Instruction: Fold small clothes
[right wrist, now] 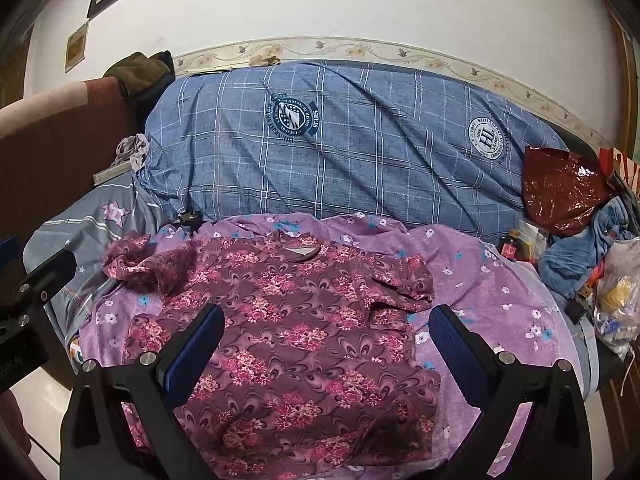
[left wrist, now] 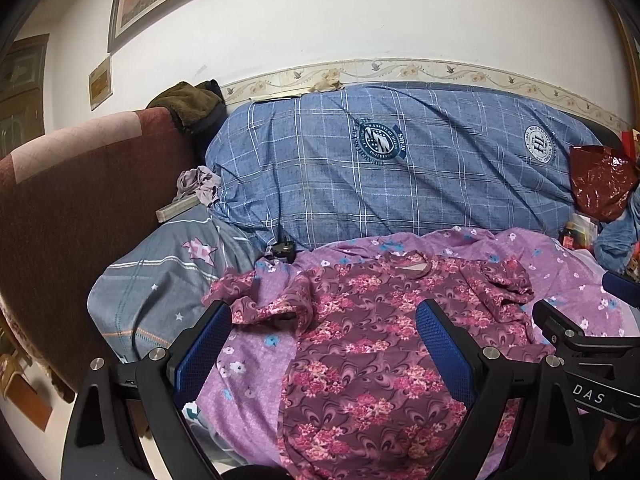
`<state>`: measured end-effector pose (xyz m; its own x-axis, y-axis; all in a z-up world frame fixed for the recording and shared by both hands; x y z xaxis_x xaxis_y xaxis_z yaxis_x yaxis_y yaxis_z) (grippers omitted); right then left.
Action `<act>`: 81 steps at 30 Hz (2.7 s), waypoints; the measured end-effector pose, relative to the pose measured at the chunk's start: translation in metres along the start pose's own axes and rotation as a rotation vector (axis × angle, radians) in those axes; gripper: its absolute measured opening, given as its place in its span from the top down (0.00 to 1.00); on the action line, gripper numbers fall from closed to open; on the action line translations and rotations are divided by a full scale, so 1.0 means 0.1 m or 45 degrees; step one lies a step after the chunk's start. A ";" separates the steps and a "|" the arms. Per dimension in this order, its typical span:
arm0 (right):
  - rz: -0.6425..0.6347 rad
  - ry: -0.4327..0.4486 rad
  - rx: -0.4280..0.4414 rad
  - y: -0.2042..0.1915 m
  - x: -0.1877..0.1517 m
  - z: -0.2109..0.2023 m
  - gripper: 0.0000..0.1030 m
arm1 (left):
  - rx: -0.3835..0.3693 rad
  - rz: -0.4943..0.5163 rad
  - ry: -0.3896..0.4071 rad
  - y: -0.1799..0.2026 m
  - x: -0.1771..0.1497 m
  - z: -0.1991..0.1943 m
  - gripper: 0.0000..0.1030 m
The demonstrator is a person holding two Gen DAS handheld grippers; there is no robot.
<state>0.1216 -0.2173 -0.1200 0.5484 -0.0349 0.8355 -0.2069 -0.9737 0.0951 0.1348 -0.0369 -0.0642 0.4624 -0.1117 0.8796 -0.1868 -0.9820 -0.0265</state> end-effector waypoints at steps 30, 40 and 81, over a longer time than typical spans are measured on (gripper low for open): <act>0.838 -0.260 0.051 2.25 -0.38 2.09 0.03 | 0.056 -0.203 -0.276 -0.15 0.19 2.72 0.09; 0.240 -0.306 0.210 0.96 -0.09 2.75 0.26 | 0.035 -0.276 -0.376 -0.20 -0.15 3.66 0.10; 0.484 -0.580 0.893 -1.62 0.20 2.68 0.92 | 0.540 -0.360 0.069 -1.56 -0.40 2.25 0.10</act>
<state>0.3829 -0.1206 -0.2641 0.8413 -0.3210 0.4349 0.0189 -0.7866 -0.6172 0.3407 0.0870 -0.2026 0.3966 0.1643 0.9032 0.3126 -0.9492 0.0354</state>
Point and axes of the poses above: each gripper's, at about its wrist camera, not at the fingertips, and z roughly the way its jaws point, y to its right, x to its top, the point moved 7 cm from there along z, roughly the way its jaws point, and after that the axes turned 10 degrees about -x, right-handed, at the moved point
